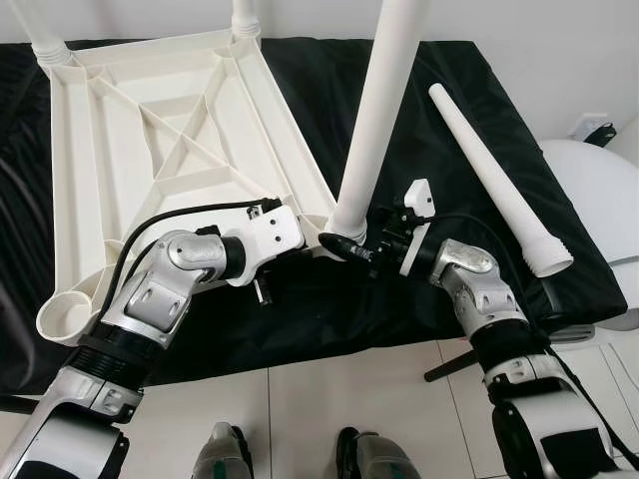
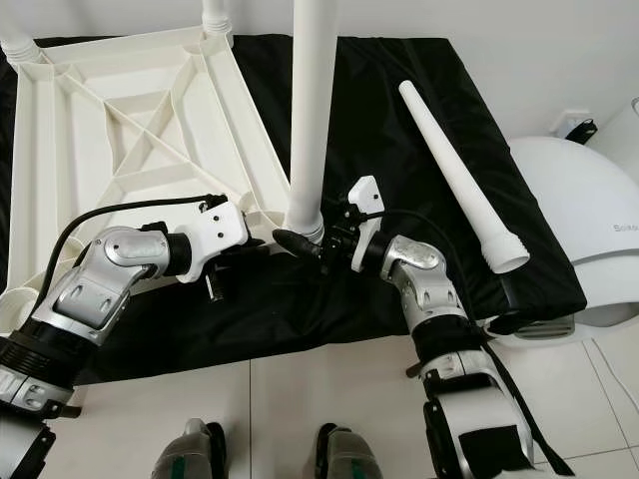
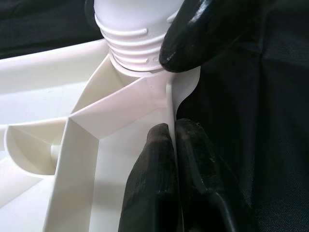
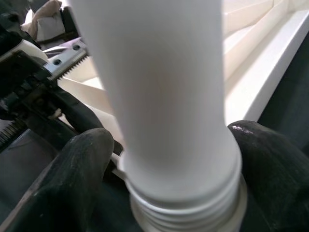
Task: Building children table
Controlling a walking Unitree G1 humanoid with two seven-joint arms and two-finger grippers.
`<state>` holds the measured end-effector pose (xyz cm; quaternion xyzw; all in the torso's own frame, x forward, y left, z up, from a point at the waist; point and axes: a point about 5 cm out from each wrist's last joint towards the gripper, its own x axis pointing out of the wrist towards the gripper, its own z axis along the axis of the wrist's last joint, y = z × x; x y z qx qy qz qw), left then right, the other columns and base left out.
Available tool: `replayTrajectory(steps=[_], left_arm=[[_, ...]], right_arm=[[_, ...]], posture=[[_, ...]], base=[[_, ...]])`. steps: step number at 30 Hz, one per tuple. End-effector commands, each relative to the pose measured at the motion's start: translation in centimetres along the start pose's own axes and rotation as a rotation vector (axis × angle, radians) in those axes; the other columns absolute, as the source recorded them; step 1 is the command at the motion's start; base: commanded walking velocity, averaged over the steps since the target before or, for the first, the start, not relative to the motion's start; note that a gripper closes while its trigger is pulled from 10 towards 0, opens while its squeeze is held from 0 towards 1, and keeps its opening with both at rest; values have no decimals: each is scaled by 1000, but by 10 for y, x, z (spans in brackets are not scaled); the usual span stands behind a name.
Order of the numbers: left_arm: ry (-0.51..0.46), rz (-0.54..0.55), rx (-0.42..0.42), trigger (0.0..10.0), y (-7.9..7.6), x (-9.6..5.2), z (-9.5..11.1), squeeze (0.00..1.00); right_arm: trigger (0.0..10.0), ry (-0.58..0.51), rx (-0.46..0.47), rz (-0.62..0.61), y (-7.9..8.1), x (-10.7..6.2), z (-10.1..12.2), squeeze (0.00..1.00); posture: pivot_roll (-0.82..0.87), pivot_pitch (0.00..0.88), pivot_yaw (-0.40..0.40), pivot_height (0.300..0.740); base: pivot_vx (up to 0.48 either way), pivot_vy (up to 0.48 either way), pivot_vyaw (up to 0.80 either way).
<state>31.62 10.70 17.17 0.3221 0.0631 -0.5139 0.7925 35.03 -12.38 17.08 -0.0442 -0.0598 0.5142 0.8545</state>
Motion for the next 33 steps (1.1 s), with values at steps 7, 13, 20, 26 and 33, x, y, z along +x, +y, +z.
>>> replayTrajectory(steps=[7,13,20,26,33], left_arm=[[155,-84,-121,10000,-27,3,-40,0],[154,-87,-122,10000,-28,3,-40,0],[157,-86,-123,10000,-30,2,-40,0],[159,-82,-127,10000,-31,1,-41,0],[158,-82,-127,10000,-31,2,-41,0]], right_arm=[[10000,29,-5,30,-4,7,-6,0],[10000,23,-8,38,-6,13,-5,0],[0,20,-19,55,-6,18,-4,0],[0,18,-14,68,-7,16,-5,0],[0,1,-7,65,-6,13,-7,0]], posture=[[132,227,4,740],[138,227,5,740],[143,225,-1,740],[143,221,-6,740],[135,219,-7,740]], base=[[0,0,0],[0,0,0],[0,0,0],[0,0,0],[0,0,0]])
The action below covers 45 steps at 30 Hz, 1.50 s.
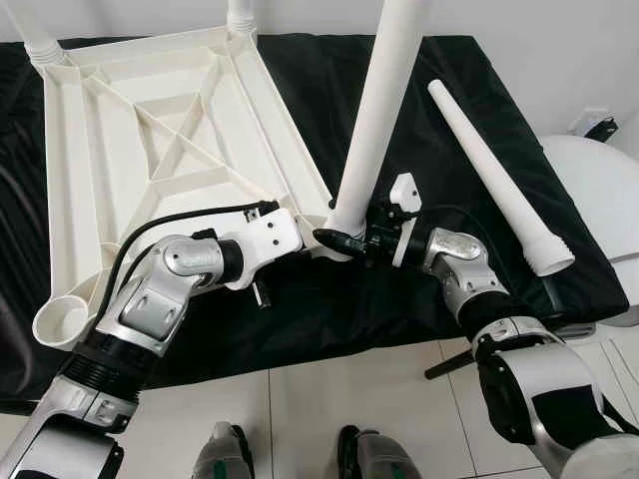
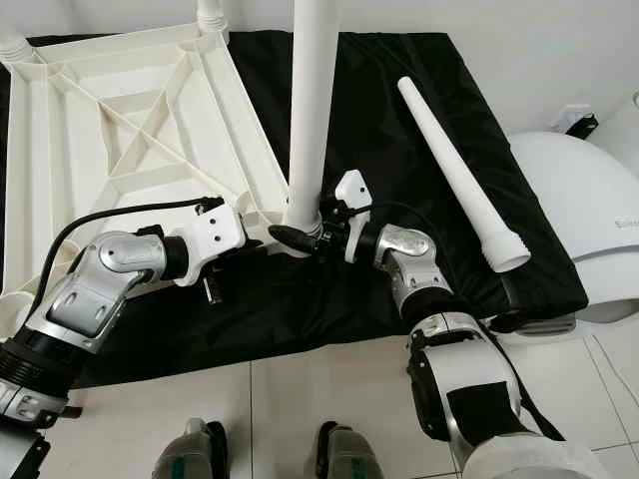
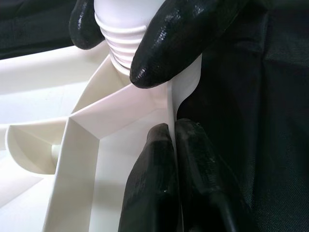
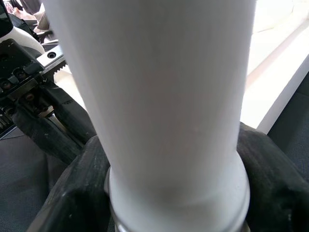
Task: Building children table
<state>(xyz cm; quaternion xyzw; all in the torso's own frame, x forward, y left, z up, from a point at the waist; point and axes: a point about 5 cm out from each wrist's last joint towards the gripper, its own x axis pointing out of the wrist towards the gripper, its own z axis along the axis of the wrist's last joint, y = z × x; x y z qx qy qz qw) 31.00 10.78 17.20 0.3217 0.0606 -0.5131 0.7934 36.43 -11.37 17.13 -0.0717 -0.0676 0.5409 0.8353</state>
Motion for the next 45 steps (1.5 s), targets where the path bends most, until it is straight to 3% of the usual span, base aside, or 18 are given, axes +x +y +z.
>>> replayTrajectory(steps=[1,8,18,33,34,35,45], left_arm=[[161,-86,-128,10000,-26,5,-42,0],[160,-88,-128,10000,-27,5,-41,0],[160,-88,-128,10000,-26,6,-41,0],[157,-92,-126,10000,-26,7,-40,0],[157,-91,-126,10000,-26,7,-40,0],[156,-91,-127,10000,-26,8,-40,0],[155,-89,-126,10000,-26,9,-40,0]], right_arm=[[0,-34,48,-13,4,-3,-6,0],[0,-144,38,-119,11,-1,-2,0],[0,-192,0,-287,28,0,3,0],[0,-180,-14,-600,42,7,16,0],[0,-146,-30,-720,47,7,14,0],[0,-132,-25,-763,50,7,12,0],[0,-102,-13,-899,65,10,10,0]], posture=[[133,221,-7,740],[127,227,-7,740],[119,233,-8,740],[113,237,-9,740],[114,237,-10,740],[112,236,-11,740],[111,235,-12,740]], base=[[0,0,0],[0,0,0],[0,0,0],[0,0,0],[0,0,0],[0,0,0],[0,0,0]])
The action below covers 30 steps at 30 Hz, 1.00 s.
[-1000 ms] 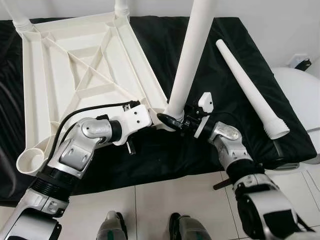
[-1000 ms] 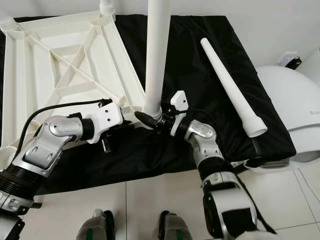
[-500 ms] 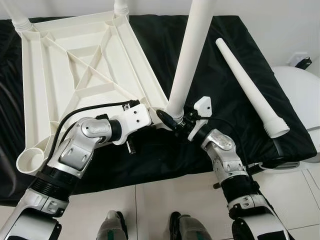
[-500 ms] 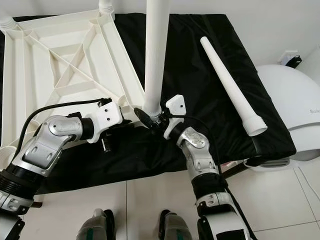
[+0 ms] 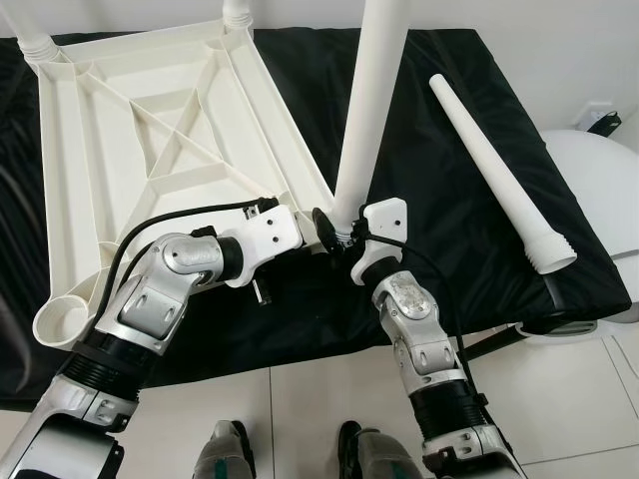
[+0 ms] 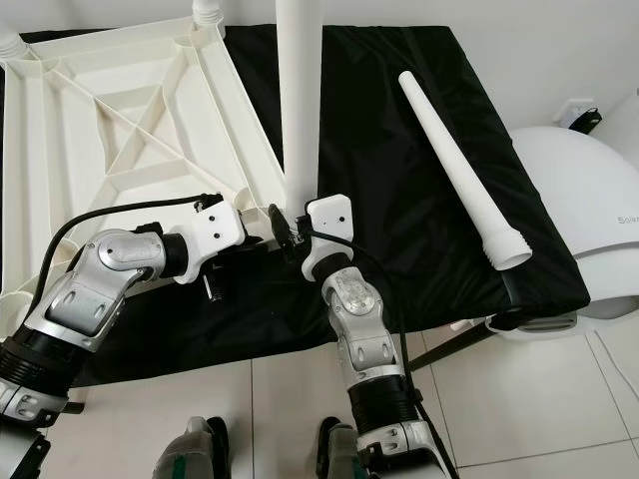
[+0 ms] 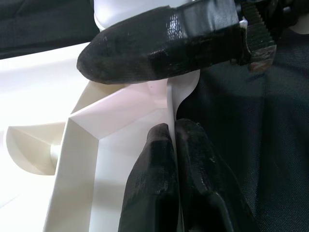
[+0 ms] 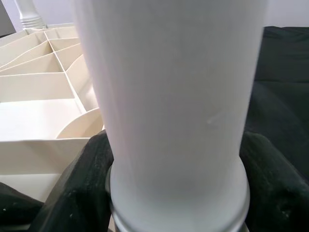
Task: Building children table
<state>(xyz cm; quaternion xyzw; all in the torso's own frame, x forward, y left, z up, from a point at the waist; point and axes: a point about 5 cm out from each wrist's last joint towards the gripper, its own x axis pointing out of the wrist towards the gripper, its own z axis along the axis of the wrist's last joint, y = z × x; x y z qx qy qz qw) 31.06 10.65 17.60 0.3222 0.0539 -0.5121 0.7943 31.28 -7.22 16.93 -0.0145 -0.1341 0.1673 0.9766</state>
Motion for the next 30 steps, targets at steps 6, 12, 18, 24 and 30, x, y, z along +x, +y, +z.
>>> replayTrajectory(steps=[6,12,18,24,30], left_arm=[[165,-97,-130,10000,-27,9,-43,0],[165,-96,-129,10000,-27,9,-43,0],[165,-94,-127,10000,-27,9,-43,0],[164,-94,-127,10000,-27,9,-43,0],[162,-96,-124,10000,-27,10,-43,0]], right_arm=[[0,19,-11,-143,4,-12,2,0],[8510,38,-24,-138,4,-12,2,0],[10000,30,-24,-122,2,-12,3,1000],[10000,27,-26,-100,-6,-11,4,1000],[10000,66,-6,57,-10,-7,-4,384]], posture=[[110,231,-11,740],[110,226,-14,740],[109,221,-16,740],[106,218,-17,740],[105,212,-16,740]], base=[[0,0,0],[0,0,0],[0,0,0],[0,0,0],[0,0,0]])
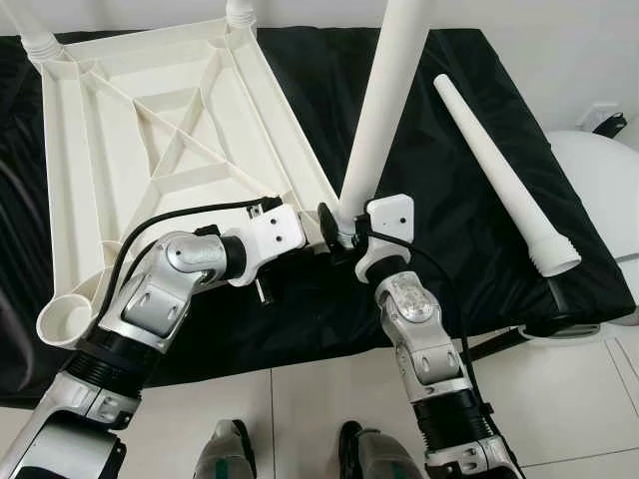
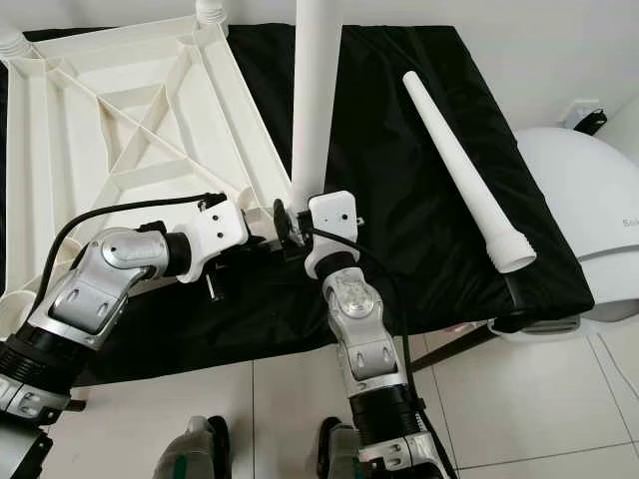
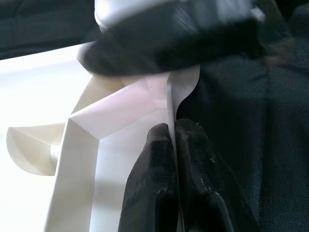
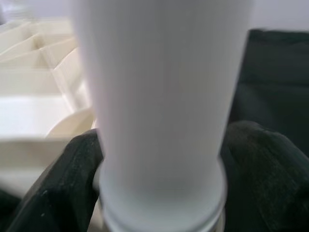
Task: Building children table
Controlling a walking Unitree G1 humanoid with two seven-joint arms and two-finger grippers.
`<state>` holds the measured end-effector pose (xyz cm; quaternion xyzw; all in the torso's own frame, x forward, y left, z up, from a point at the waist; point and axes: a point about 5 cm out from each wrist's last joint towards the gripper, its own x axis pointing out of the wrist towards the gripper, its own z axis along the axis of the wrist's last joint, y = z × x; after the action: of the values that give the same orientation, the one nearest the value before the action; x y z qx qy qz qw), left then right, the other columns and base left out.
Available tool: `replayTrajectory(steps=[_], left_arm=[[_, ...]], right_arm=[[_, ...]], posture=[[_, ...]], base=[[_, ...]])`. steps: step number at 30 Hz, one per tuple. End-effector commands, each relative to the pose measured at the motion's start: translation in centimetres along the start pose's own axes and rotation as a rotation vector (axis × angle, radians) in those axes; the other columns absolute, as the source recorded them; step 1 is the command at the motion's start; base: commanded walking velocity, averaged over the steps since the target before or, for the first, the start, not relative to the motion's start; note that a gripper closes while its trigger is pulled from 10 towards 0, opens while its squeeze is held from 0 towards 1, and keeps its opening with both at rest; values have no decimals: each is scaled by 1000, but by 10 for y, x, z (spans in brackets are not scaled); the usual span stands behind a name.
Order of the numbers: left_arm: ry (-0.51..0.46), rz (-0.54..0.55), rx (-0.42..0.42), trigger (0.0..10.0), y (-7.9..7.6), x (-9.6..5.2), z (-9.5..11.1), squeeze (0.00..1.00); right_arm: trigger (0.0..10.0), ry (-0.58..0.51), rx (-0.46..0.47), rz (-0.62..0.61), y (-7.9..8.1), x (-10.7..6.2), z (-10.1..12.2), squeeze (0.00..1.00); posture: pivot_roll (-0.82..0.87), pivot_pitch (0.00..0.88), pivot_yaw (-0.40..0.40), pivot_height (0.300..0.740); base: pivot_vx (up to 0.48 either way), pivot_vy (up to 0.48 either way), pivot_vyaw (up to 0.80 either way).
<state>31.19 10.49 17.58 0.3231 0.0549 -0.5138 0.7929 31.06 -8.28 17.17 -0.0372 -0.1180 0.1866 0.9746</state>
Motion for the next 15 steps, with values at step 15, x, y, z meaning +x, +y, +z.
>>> replayTrajectory(steps=[15], left_arm=[[164,-88,-125,10000,-26,6,-43,0]], right_arm=[[10000,5,25,443,-38,3,-10,0]], posture=[[112,222,-10,740]], base=[[0,0,0]])
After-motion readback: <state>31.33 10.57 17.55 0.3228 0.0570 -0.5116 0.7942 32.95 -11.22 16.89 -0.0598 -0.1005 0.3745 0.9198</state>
